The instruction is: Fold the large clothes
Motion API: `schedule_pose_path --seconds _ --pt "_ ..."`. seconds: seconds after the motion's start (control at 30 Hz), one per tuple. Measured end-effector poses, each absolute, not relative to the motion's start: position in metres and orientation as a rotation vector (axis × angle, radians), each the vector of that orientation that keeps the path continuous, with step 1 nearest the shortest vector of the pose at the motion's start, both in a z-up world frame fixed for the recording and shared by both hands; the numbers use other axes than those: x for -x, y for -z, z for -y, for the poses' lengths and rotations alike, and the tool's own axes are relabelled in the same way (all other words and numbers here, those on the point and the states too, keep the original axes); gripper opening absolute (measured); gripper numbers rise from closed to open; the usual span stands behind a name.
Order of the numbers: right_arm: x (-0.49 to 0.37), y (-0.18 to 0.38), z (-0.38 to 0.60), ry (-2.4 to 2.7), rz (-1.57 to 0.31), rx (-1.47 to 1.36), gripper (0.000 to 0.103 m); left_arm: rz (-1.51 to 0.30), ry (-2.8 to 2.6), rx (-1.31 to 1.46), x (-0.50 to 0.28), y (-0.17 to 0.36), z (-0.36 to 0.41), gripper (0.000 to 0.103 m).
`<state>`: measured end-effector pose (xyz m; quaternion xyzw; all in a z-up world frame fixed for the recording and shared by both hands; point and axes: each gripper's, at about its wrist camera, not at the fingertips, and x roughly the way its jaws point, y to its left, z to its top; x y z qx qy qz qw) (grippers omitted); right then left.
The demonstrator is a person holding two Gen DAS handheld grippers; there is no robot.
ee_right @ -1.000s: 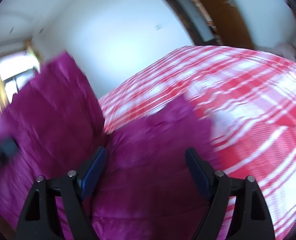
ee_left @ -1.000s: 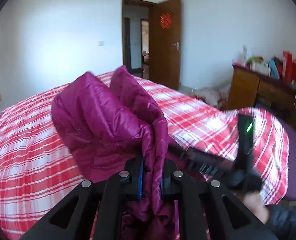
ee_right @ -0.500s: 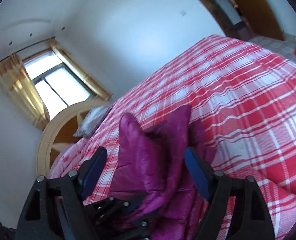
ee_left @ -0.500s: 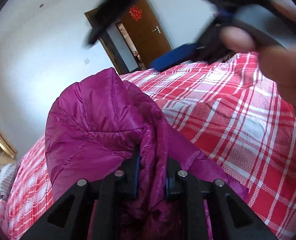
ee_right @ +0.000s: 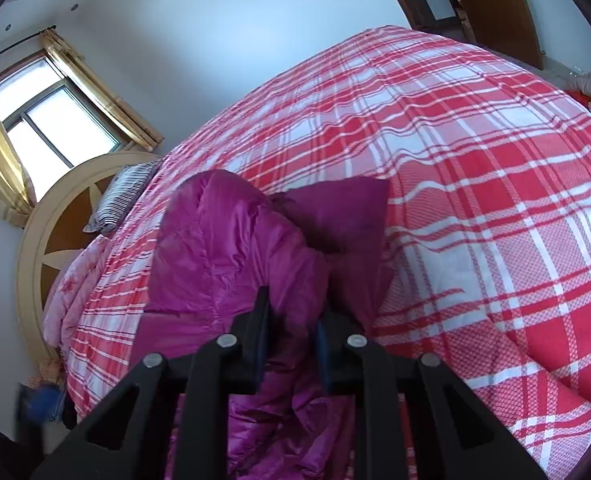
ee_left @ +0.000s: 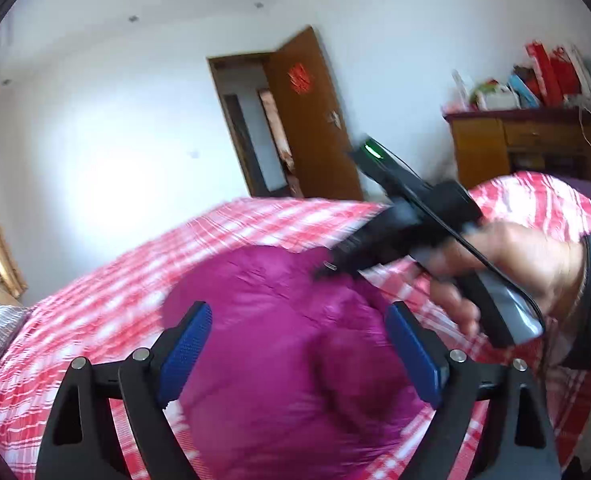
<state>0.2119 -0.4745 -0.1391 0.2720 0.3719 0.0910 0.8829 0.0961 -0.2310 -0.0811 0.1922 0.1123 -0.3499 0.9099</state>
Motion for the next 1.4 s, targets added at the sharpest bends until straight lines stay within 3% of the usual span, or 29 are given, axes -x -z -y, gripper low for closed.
schedule_pose_path --seconds 0.2,0.37,0.43,0.47,0.6,0.77,1.0,1.07,1.17,1.23,1.33,1.4 --pt "-0.213 0.132 0.469 -0.084 -0.786 -0.507 0.029 -0.505 0.576 -0.427 -0.178 0.135 0.245 0.090" --pt "-0.196 0.076 0.459 0.060 -0.656 -0.597 0.041 -0.482 0.568 -0.383 -0.179 0.147 0.248 0.090" --pt "-0.192 0.057 0.453 -0.011 -0.547 -0.748 0.067 -0.471 0.566 -0.393 -0.176 0.148 0.250 0.090" --pt "-0.195 0.055 0.450 -0.042 -0.529 -0.813 0.070 -0.470 0.567 -0.394 -0.175 0.149 0.251 0.090" --pt "-0.225 0.065 0.428 -0.262 -0.471 -0.975 0.071 -0.543 0.587 -0.267 -0.193 0.141 0.228 0.090" --pt "-0.237 0.122 0.449 -0.193 -0.508 -1.098 0.072 -0.519 0.525 -0.137 -0.202 0.121 0.179 0.090" --pt "-0.220 0.113 0.430 0.283 -0.547 -0.470 0.077 -0.528 0.450 -0.175 -0.226 0.110 0.212 0.090" --pt "-0.214 0.106 0.430 0.336 -0.557 -0.417 0.076 -0.561 0.448 -0.219 -0.232 0.118 0.228 0.090" --pt "-0.200 0.081 0.438 0.341 -0.494 -0.511 0.080 -0.593 0.470 -0.181 -0.232 0.129 0.231 0.090" --pt "-0.200 0.072 0.444 0.235 -0.408 -0.672 0.094 -0.606 0.485 -0.152 -0.234 0.131 0.230 0.090" --pt "-0.209 0.080 0.450 0.067 -0.362 -0.879 0.096 -0.620 0.488 -0.133 -0.236 0.127 0.222 0.090" --pt "-0.222 0.094 0.450 0.053 -0.371 -0.831 0.095 -0.621 0.458 -0.086 -0.240 0.121 0.210 0.090"
